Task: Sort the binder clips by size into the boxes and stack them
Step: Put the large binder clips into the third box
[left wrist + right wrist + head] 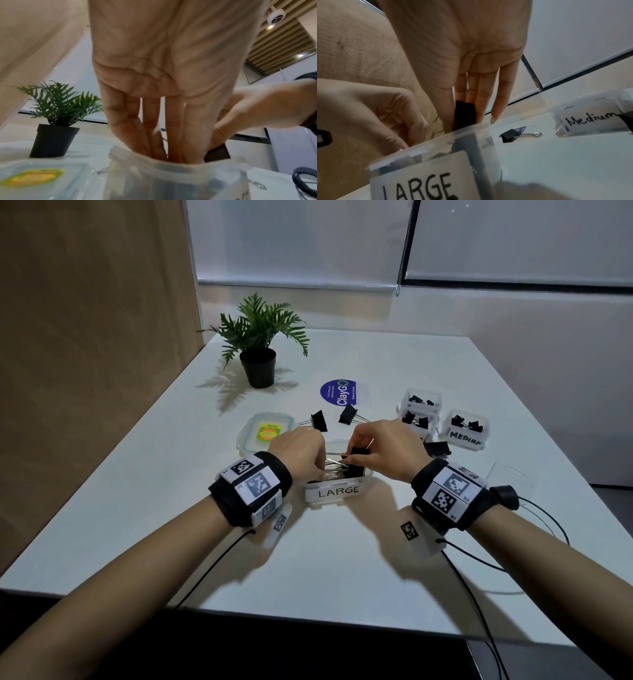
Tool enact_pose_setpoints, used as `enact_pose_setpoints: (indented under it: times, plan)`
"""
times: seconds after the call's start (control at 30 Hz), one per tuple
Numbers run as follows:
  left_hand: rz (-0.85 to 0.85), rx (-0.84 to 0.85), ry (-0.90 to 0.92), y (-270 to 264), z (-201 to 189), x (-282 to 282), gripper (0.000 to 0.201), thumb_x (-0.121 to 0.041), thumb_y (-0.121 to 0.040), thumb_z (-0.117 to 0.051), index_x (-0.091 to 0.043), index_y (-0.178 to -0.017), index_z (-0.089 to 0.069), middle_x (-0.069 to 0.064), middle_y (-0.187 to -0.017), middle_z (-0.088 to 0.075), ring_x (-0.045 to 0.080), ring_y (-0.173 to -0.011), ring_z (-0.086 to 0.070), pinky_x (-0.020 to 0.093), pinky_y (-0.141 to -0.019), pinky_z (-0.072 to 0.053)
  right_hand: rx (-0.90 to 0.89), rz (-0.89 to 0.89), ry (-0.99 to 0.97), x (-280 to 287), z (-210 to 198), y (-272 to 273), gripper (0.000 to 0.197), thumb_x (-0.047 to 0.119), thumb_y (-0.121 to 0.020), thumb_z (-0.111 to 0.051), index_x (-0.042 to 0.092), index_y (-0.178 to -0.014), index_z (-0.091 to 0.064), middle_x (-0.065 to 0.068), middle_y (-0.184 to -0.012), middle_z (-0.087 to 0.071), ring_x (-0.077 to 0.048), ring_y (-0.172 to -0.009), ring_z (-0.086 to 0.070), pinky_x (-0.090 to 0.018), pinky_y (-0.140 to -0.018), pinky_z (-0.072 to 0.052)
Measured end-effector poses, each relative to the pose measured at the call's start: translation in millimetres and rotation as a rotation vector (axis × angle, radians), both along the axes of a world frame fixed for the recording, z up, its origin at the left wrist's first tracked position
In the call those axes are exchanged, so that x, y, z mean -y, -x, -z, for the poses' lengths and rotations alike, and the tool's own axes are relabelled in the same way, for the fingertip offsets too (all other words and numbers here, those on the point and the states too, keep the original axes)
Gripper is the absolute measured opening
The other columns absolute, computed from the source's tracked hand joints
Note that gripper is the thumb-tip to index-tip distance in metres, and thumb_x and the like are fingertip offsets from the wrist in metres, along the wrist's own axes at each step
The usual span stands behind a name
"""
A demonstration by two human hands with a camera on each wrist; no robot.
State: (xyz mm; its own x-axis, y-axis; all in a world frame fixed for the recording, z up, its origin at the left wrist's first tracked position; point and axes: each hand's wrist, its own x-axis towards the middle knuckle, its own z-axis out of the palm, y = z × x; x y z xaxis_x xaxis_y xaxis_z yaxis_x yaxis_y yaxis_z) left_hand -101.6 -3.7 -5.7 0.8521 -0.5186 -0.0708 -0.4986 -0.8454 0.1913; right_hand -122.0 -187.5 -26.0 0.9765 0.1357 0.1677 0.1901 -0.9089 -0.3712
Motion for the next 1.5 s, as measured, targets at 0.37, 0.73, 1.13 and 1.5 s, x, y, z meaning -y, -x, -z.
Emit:
enact_pose_setpoints:
  times: [0.37, 0.73, 1.13, 1.5]
  plan:
    - [0.031, -0.078, 0.156, 1.1, 1.6, -21.0, 0.011, -0.014, -0.069, -0.078, -0.019, -0.078, -0.074, -0.003, -0.075, -0.072, 0.015, -0.076, -0.067, 0.037, -0.076, -0.054, -0.140, -0.301, 0.135, 13.7, -14.5, -0.3, 0.013, 0.036, -0.085, -0.069, 0.035, -0.097, -0.075, 0.016, -0.091, -0.073, 0.004, -0.080, -0.063, -0.021, -0.071, -0.051]
    - [0.098, 0.066, 0.076, -2.7, 8.3, -23.8, 0.057, -0.053, -0.084, -0.062, -0.021, -0.130, -0.055, 0.004, -0.120, -0.049, 0.023, -0.118, -0.042, 0.041, -0.096, -0.040, 0.095, -0.197, 0.261, 15.1, -7.3, 2.6, 0.040, 0.049, -0.091, -0.054, 0.035, -0.128, -0.061, 0.003, -0.129, -0.057, -0.018, -0.119, -0.048, -0.042, -0.090, -0.047]
    - [-0.058, -0.116, -0.077, -15.9, 11.6, -21.2, 0.098, -0.071, -0.074, -0.059, -0.032, -0.151, -0.014, 0.011, -0.158, -0.011, 0.034, -0.147, 0.003, 0.057, -0.114, -0.009, -0.368, 0.017, 0.030, 4.5, 6.0, -0.8, 0.093, 0.064, -0.079, -0.060, 0.038, -0.152, -0.008, -0.011, -0.150, -0.029, -0.027, -0.140, -0.025, -0.046, -0.114, -0.028]
    - [-0.147, -0.288, -0.058, -30.6, 11.3, -27.4, 0.109, -0.072, -0.065, -0.067, -0.044, -0.149, -0.002, 0.010, -0.159, -0.013, 0.034, -0.147, 0.007, 0.059, -0.113, -0.004, -0.635, 0.132, -0.108, 17.1, -6.6, -11.2, 0.108, 0.053, -0.073, -0.073, 0.045, -0.150, 0.003, -0.002, -0.144, -0.045, -0.021, -0.120, -0.051, -0.039, -0.094, -0.052]
